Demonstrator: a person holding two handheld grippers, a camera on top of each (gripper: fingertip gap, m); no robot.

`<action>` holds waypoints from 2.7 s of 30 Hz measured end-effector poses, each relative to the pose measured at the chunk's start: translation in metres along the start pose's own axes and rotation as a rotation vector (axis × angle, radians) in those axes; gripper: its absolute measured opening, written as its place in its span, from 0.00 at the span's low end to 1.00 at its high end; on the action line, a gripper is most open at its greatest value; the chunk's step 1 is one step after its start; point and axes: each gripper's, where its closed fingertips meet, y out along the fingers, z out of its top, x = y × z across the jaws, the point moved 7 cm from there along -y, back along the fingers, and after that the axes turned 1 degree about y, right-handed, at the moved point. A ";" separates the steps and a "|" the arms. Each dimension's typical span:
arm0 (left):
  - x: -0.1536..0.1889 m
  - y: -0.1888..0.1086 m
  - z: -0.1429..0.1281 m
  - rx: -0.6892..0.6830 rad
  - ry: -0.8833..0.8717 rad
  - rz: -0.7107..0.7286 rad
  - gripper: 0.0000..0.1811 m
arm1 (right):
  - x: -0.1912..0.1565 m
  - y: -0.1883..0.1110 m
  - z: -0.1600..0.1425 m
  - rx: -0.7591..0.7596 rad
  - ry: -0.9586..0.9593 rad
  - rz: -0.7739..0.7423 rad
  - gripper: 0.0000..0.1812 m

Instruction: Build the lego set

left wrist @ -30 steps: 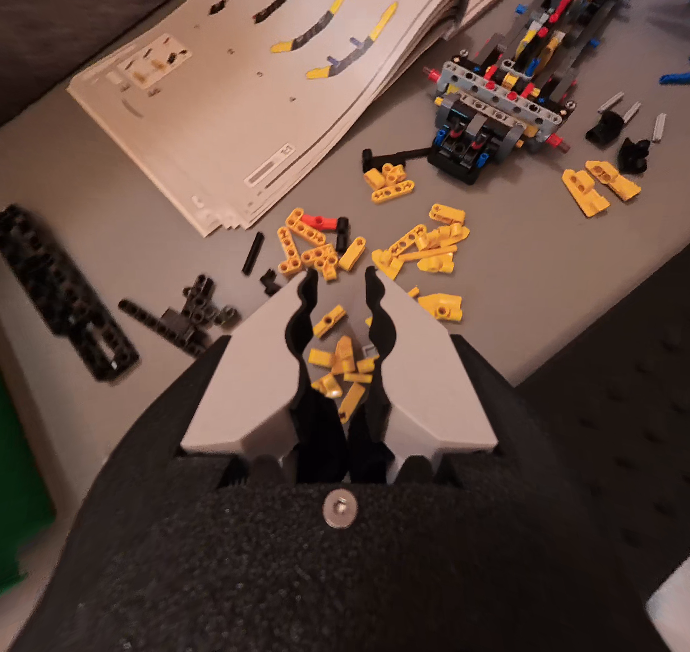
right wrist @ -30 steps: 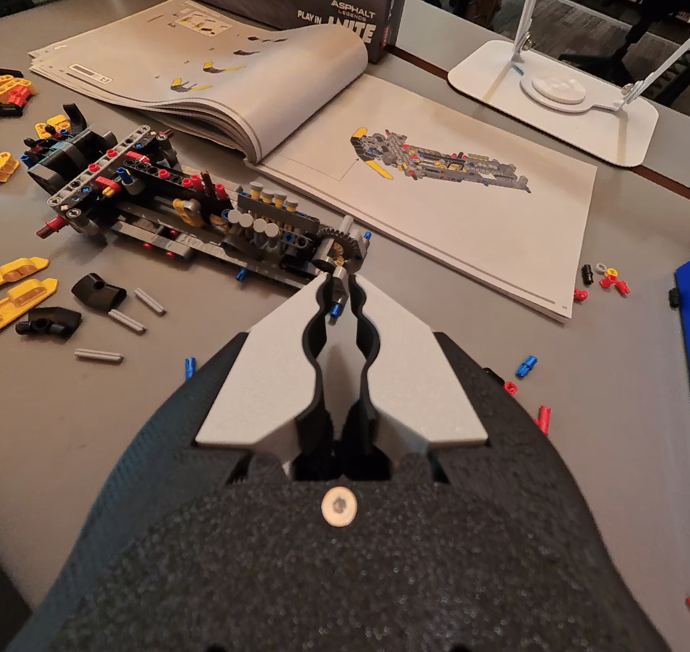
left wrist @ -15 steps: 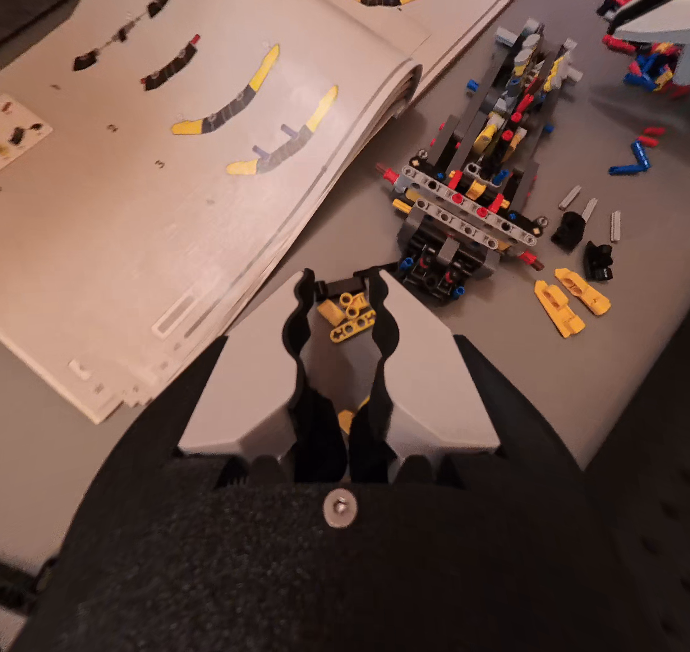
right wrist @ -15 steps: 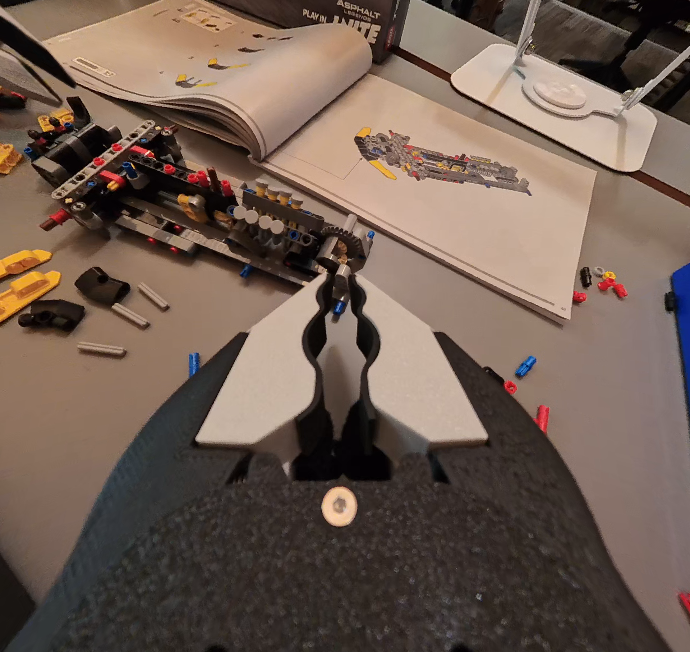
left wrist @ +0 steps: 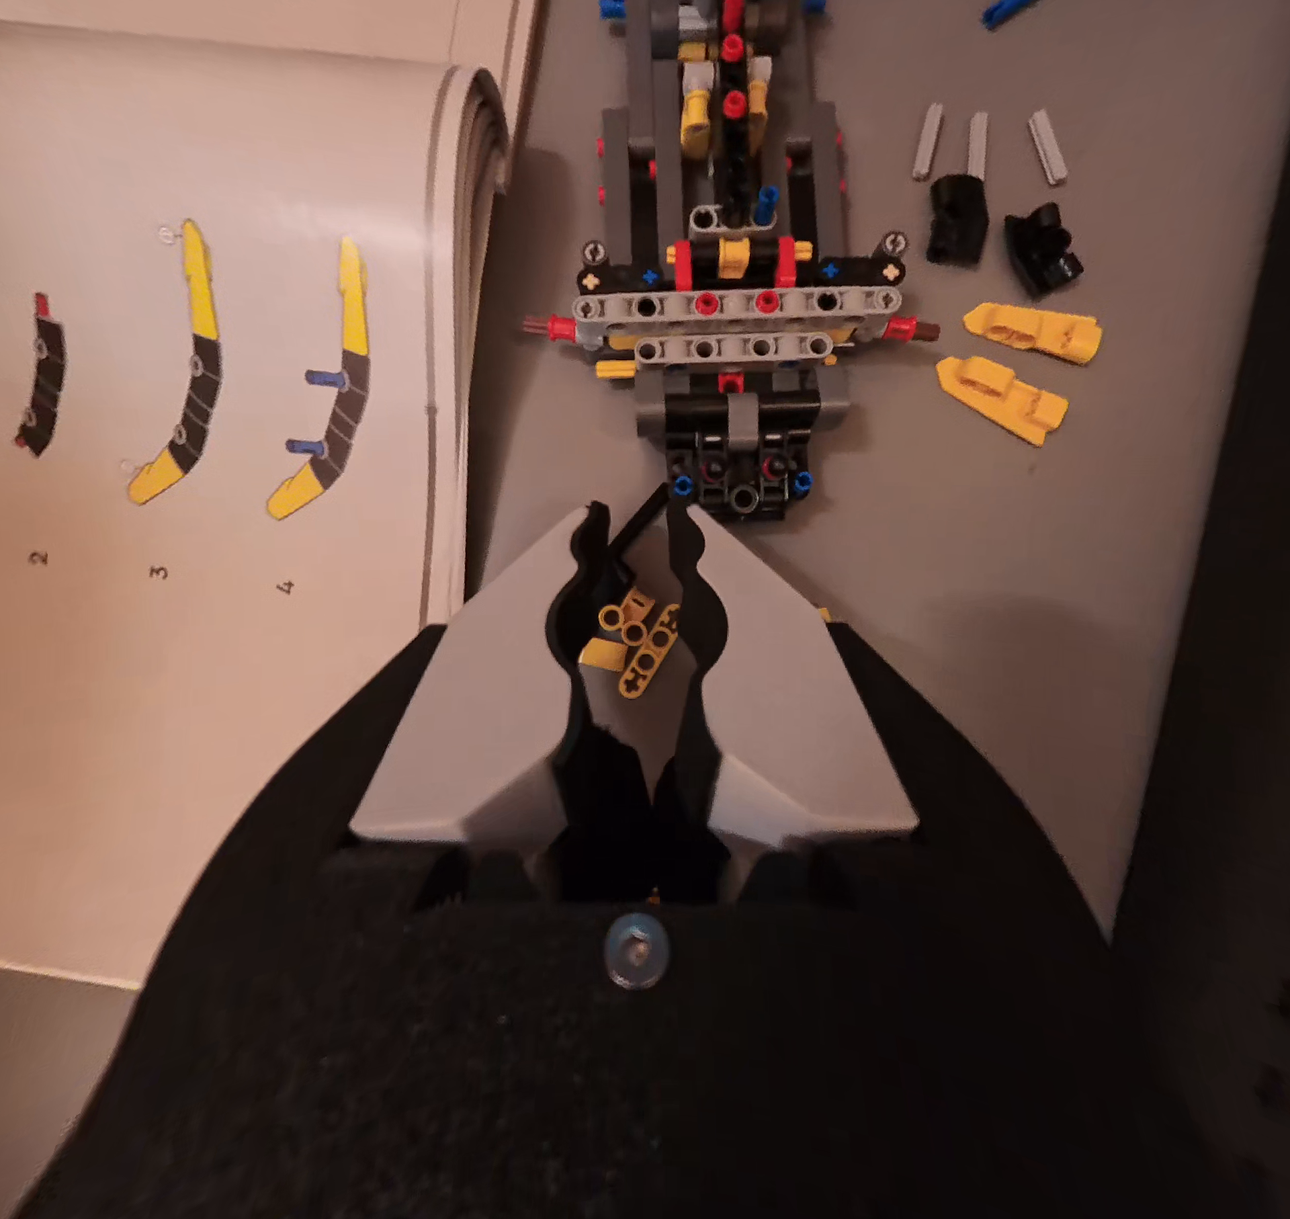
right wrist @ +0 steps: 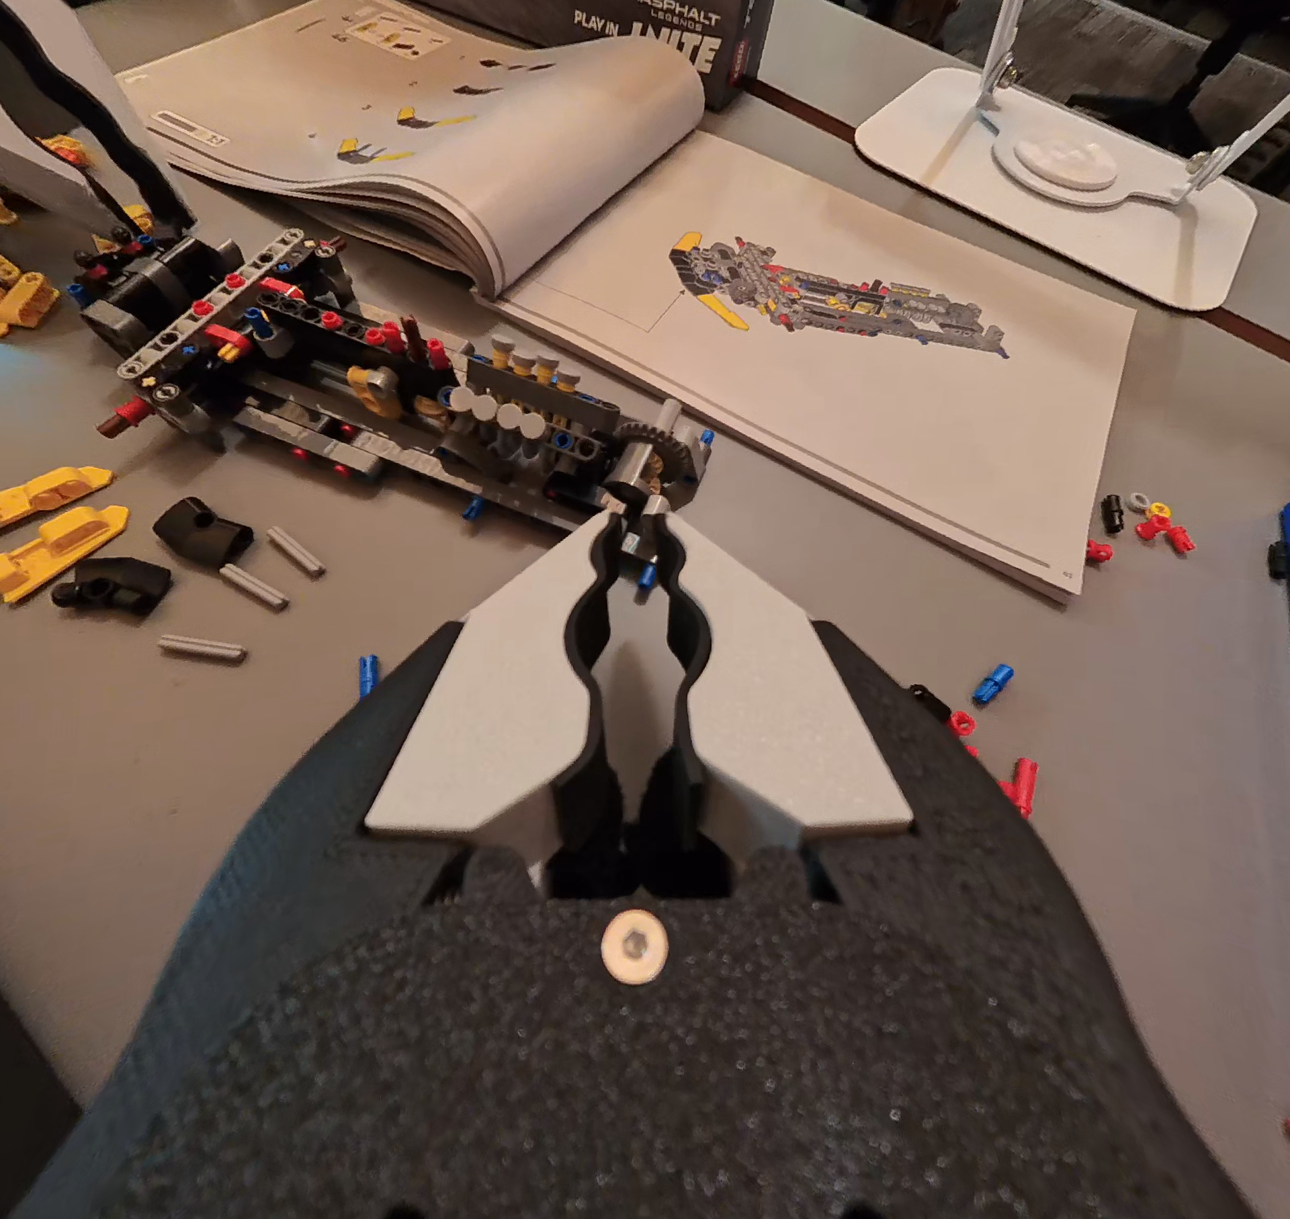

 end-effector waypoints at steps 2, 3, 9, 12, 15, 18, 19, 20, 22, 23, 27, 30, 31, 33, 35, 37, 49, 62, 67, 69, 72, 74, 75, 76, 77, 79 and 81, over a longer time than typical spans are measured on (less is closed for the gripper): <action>0.000 0.003 -0.003 -0.057 0.037 -0.024 0.08 | 0.001 0.000 0.000 -0.001 0.005 0.002 0.04; -0.001 0.005 -0.005 -0.091 0.057 -0.023 0.08 | 0.001 0.000 0.000 -0.001 0.009 0.006 0.04; -0.002 0.008 -0.004 -0.137 0.104 -0.038 0.01 | 0.000 0.001 0.000 -0.006 0.017 0.023 0.04; -0.003 0.003 -0.011 -0.154 0.064 -0.011 0.01 | -0.001 0.001 -0.001 -0.011 0.013 0.024 0.04; -0.004 -0.007 -0.023 -0.160 0.013 0.033 0.01 | -0.001 0.001 -0.001 -0.009 0.013 0.028 0.04; -0.002 -0.012 -0.030 -0.140 -0.031 0.051 0.01 | -0.003 0.002 -0.001 -0.013 0.010 0.037 0.04; -0.001 -0.013 -0.032 -0.139 -0.043 0.058 0.01 | -0.004 0.003 -0.001 -0.017 0.005 0.038 0.04; -0.001 -0.015 -0.033 -0.145 -0.048 0.073 0.01 | -0.005 0.003 -0.001 -0.021 0.000 0.038 0.04; -0.001 -0.019 -0.038 -0.162 -0.049 0.108 0.01 | -0.005 0.003 -0.002 -0.025 -0.009 0.034 0.04; -0.001 -0.021 -0.040 -0.165 -0.054 0.116 0.01 | -0.005 0.003 -0.002 -0.027 -0.011 0.032 0.04; 0.001 -0.031 -0.050 -0.166 -0.102 0.156 0.09 | -0.005 0.003 -0.002 -0.024 -0.003 0.035 0.04; -0.001 -0.055 -0.060 -0.125 -0.158 0.243 0.13 | -0.006 0.002 -0.002 -0.023 -0.003 0.037 0.04; -0.002 -0.066 -0.063 -0.092 -0.193 0.283 0.13 | -0.006 0.002 -0.002 -0.023 -0.004 0.037 0.04; -0.002 -0.085 -0.072 -0.003 -0.289 0.357 0.13 | -0.006 0.002 -0.002 -0.020 -0.007 0.035 0.04; 0.007 -0.098 -0.080 0.112 -0.387 0.394 0.13 | -0.007 0.002 -0.001 -0.015 -0.008 0.036 0.04; 0.023 -0.104 -0.090 0.183 -0.456 0.384 0.13 | -0.007 0.003 0.000 -0.015 -0.005 0.038 0.04; 0.085 -0.118 -0.119 0.179 -0.486 0.396 0.13 | -0.003 0.005 -0.001 -0.014 0.017 0.026 0.04; 0.074 -0.109 -0.117 0.208 -0.489 0.409 0.13 | 0.007 0.001 -0.002 0.002 0.060 -0.017 0.04; 0.054 -0.102 -0.098 0.271 -0.532 0.450 0.13 | 0.005 -0.012 0.005 0.065 0.094 -0.033 0.04; 0.030 -0.101 -0.090 0.271 -0.592 0.513 0.12 | 0.006 -0.021 0.008 0.095 0.104 -0.046 0.04; -0.012 -0.103 -0.068 0.280 -0.686 0.563 0.13 | 0.011 -0.033 0.007 0.107 0.103 -0.094 0.04; -0.036 -0.101 -0.052 0.308 -0.727 0.557 0.13 | 0.015 -0.045 0.004 0.106 0.113 -0.115 0.05; -0.047 -0.099 -0.044 0.315 -0.732 0.560 0.13 | 0.017 -0.052 0.002 0.105 0.118 -0.132 0.05; -0.057 -0.095 -0.037 0.313 -0.728 0.569 0.13 | 0.020 -0.059 -0.002 0.100 0.123 -0.155 0.05; -0.066 -0.091 -0.032 0.303 -0.722 0.581 0.13 | 0.023 -0.066 -0.008 0.088 0.128 -0.182 0.05; -0.080 -0.079 -0.026 0.272 -0.711 0.612 0.13 | 0.029 -0.080 -0.022 0.053 0.149 -0.245 0.04; -0.091 -0.069 -0.025 0.249 -0.693 0.660 0.13 | 0.034 -0.095 -0.037 0.008 0.175 -0.297 0.04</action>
